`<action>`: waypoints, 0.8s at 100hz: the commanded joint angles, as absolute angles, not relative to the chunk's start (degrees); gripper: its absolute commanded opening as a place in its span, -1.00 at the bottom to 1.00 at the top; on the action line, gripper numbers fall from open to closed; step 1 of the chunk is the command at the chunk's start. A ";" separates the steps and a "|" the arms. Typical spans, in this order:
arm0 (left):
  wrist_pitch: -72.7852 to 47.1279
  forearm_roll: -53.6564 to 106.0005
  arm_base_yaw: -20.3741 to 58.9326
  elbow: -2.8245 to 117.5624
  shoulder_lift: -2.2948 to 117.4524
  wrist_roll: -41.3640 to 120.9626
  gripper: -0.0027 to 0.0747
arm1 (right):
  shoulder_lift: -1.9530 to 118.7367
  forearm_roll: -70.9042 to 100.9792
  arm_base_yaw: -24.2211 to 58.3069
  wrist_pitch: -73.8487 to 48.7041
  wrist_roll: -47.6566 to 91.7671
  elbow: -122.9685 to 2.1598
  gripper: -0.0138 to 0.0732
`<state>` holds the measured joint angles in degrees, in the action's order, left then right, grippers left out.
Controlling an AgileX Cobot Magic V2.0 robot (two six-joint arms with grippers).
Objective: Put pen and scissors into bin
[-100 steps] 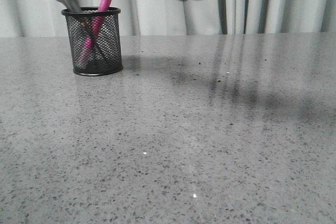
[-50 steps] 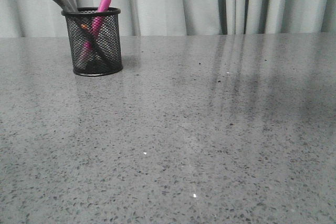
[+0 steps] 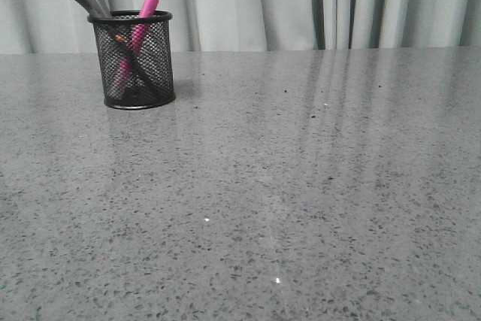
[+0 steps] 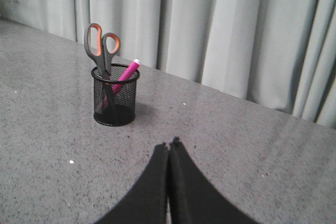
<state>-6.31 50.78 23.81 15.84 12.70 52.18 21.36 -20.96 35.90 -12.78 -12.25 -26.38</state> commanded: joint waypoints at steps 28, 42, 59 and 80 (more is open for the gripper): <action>-4.14 52.10 24.17 17.49 13.07 51.70 -0.98 | 18.79 -21.73 35.61 -10.37 -12.19 -26.18 -0.84; -4.14 52.10 24.17 17.49 13.07 51.70 -0.98 | 18.79 -21.73 35.61 -10.37 -12.19 -26.09 -0.84; -4.14 52.10 24.17 17.49 13.07 51.70 -0.98 | 18.79 -21.73 35.61 -10.37 -12.19 -26.09 -0.84; 0.83 47.32 24.17 17.32 13.07 56.93 -0.98 | 18.79 -21.73 35.61 -10.37 -12.19 -26.09 -0.84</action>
